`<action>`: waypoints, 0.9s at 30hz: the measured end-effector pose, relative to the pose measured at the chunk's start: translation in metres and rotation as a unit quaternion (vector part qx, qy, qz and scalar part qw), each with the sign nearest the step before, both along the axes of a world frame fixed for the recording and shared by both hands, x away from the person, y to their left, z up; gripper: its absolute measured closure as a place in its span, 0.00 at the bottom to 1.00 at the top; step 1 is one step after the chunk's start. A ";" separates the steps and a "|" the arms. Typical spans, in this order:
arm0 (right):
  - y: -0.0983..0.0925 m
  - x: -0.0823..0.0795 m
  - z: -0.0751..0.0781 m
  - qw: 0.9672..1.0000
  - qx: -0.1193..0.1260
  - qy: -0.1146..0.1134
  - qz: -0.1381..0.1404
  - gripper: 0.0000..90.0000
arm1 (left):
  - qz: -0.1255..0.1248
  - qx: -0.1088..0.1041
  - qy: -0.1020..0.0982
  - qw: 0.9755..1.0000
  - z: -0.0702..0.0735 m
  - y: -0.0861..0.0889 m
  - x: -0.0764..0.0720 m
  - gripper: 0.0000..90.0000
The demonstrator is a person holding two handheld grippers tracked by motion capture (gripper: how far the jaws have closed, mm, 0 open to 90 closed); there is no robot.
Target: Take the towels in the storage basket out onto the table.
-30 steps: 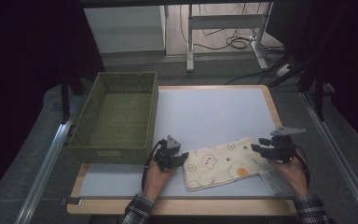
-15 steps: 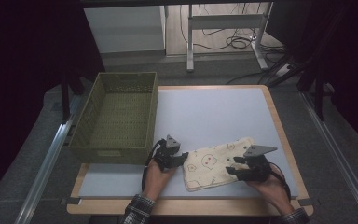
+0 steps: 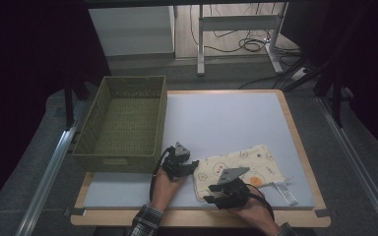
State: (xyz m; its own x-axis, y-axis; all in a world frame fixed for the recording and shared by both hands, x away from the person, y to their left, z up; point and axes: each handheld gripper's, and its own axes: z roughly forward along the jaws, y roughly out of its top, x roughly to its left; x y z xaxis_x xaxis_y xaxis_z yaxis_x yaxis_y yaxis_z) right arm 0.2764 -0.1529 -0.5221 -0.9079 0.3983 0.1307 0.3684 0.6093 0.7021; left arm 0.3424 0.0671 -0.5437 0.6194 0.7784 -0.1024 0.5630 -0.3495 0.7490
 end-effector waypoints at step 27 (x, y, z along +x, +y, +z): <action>0.026 -0.008 -0.001 0.998 -0.031 -0.046 0.002 0.94 | -0.018 -0.012 -0.013 1.000 0.005 -0.003 -0.002 0.94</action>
